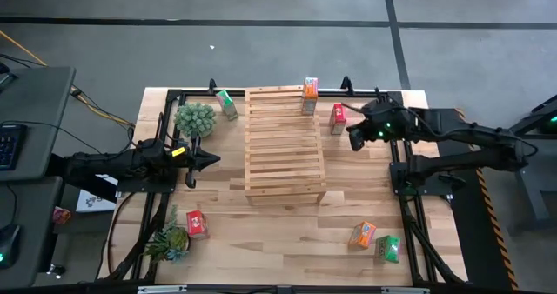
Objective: Stack cereal on shelf
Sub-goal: Put the orange cereal box on the shelf aligned with the other orange cereal box
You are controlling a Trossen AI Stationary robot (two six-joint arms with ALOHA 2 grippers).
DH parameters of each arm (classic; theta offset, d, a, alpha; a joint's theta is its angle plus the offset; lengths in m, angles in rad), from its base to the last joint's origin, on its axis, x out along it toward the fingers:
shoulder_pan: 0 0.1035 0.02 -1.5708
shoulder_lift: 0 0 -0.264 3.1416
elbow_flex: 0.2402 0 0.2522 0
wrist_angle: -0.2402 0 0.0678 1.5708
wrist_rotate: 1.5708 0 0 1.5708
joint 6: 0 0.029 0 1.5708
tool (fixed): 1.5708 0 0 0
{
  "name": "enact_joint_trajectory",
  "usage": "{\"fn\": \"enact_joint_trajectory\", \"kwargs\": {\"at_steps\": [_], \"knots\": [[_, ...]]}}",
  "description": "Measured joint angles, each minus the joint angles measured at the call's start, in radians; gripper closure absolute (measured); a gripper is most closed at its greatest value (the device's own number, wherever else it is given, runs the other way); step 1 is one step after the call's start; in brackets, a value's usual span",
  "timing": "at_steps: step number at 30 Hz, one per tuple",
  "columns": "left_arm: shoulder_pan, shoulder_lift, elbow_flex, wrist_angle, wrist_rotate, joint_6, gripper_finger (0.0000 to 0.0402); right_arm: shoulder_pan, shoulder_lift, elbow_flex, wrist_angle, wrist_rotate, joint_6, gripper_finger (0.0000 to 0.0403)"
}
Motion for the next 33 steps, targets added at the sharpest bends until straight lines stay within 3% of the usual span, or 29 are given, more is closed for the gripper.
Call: {"fn": "enact_joint_trajectory", "kwargs": {"at_steps": [3,5,8,13,16,18,22,28,33], "knots": [[0.000,0.000,0.000,0.000,0.000,0.000,0.0401,0.051,-0.012,-0.030,-0.006,0.037,0.088,0.0396],[0.000,0.000,0.000,0.000,0.000,0.000,0.0402,0.063,-0.016,-0.035,-0.032,-0.008,0.155,0.0382],[0.000,0.000,0.000,0.000,0.000,0.000,0.0402,0.063,-0.023,-0.030,-0.094,-0.137,0.228,0.0339],[0.000,0.000,0.000,0.000,0.000,0.000,0.0402,0.097,-0.024,-0.010,-0.216,-0.336,0.334,0.0231],[0.000,0.000,0.000,0.000,0.000,0.000,0.0401,0.157,-0.024,-0.009,-0.201,-0.528,0.469,0.0164],[0.000,0.000,0.000,0.000,0.000,0.000,0.0401,0.231,-0.023,-0.009,-0.180,-0.598,0.614,0.0130],[0.000,0.000,0.000,0.000,0.000,0.000,0.0401,0.439,-0.015,0.001,-0.163,-0.530,0.979,0.0097],[0.000,0.000,0.000,0.000,0.000,0.000,0.0402,0.747,0.108,0.136,-0.268,-0.246,1.444,0.0093],[0.000,0.000,0.000,0.000,0.000,0.000,0.0402,0.881,0.296,0.316,-0.549,-0.253,1.625,0.0093]]}}
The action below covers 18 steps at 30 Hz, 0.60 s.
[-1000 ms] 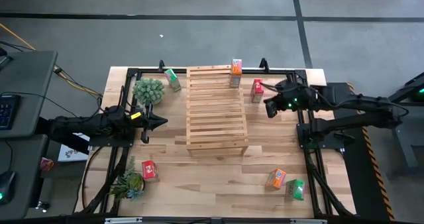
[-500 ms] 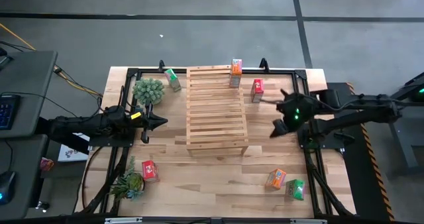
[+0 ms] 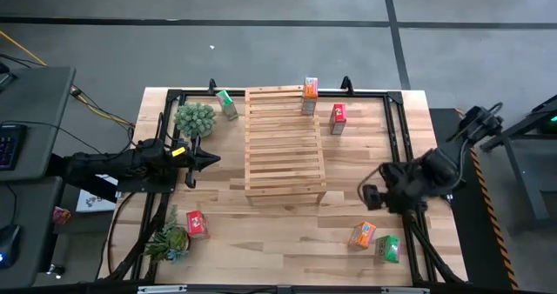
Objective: Stack cereal on shelf
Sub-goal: Put the orange cereal box on the shelf aligned with the other orange cereal box
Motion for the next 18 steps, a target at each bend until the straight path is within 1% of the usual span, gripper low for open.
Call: {"fn": "enact_joint_trajectory", "kwargs": {"at_steps": [3,6,9,18], "knots": [[0.000,0.000,0.000,0.000,0.000,0.000,0.0401,0.022,0.098,0.102,-0.150,-0.058,0.017,0.0093],[0.000,0.000,0.000,0.000,0.000,0.000,0.0401,0.020,0.173,0.181,-0.231,-0.049,0.018,0.0093],[0.000,0.000,0.000,0.000,0.000,0.000,0.0401,0.006,0.222,0.230,-0.215,-0.025,0.023,0.0093],[0.000,0.000,0.000,0.000,0.000,0.000,0.0402,-0.021,0.417,0.302,-0.097,-0.017,0.060,0.0093]]}}
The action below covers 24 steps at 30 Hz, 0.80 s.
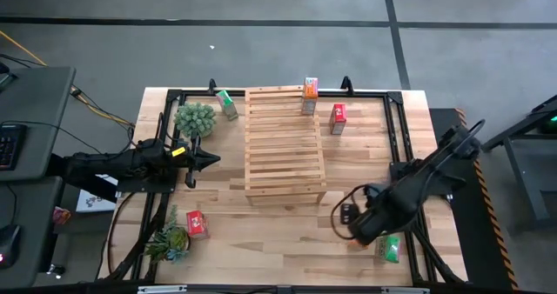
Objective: Stack cereal on shelf
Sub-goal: Put the orange cereal box on the shelf aligned with the other orange cereal box
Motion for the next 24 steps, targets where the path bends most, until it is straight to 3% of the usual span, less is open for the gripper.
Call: {"fn": "enact_joint_trajectory", "kwargs": {"at_steps": [12,19,24], "knots": [[0.000,0.000,0.000,0.000,0.000,0.000,0.0401,0.036,0.184,0.049,-0.046,-0.108,0.044,0.0093],[0.000,0.000,0.000,0.000,0.000,0.000,0.0401,0.043,0.188,0.020,-0.070,-0.118,0.055,0.0093],[0.000,0.000,0.000,0.000,0.000,0.000,0.0402,0.033,0.189,-0.033,0.030,-0.104,0.056,0.0093]]}}
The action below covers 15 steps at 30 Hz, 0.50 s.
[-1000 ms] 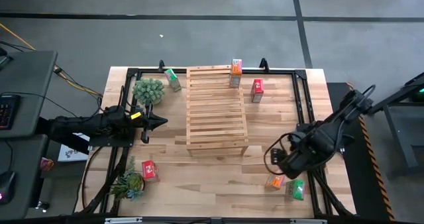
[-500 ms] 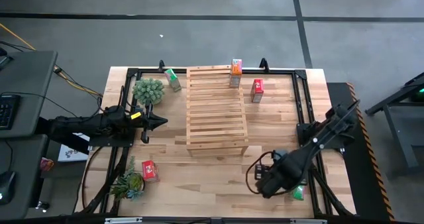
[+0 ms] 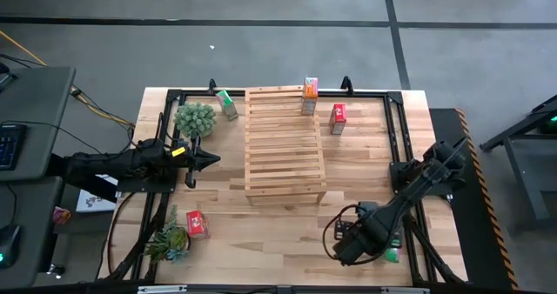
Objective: Stack cereal on shelf
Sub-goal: Put the orange cereal box on the shelf aligned with the other orange cereal box
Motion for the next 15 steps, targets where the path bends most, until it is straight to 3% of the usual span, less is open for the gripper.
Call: {"fn": "enact_joint_trajectory", "kwargs": {"at_steps": [7,15], "knots": [[0.000,0.000,0.000,0.000,0.000,0.000,0.0402,-0.006,0.000,-0.047,0.003,0.003,-0.009,0.0093],[0.000,0.000,0.000,0.000,0.000,0.000,0.0401,-0.012,0.000,-0.151,0.127,-0.006,-0.019,0.0093]]}}
